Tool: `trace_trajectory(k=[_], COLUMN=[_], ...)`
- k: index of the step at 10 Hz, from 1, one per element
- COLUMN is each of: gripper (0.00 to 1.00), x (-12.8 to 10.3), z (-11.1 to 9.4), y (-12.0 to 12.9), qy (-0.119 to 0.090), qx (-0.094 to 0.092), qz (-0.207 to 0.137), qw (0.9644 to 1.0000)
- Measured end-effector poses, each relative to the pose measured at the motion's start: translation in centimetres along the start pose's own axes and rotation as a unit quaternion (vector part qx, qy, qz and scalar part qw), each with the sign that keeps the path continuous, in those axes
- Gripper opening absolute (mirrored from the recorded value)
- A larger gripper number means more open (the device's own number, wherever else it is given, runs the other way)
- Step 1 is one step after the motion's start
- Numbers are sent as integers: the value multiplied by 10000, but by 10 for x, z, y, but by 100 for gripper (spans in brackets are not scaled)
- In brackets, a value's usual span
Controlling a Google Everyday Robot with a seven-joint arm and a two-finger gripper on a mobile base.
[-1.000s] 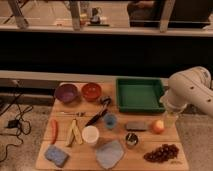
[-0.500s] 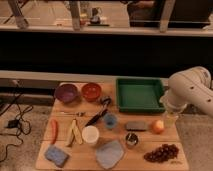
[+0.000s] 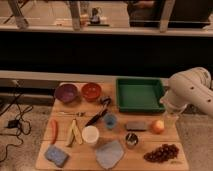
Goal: Place apple in metal cup
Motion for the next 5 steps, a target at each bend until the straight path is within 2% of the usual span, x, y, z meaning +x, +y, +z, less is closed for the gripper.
trace_trajectory(k=[5], gripper=[80], x=[2], z=[15], y=[2], qy=[-34], qx=[-138], qz=[21], qw=[9999])
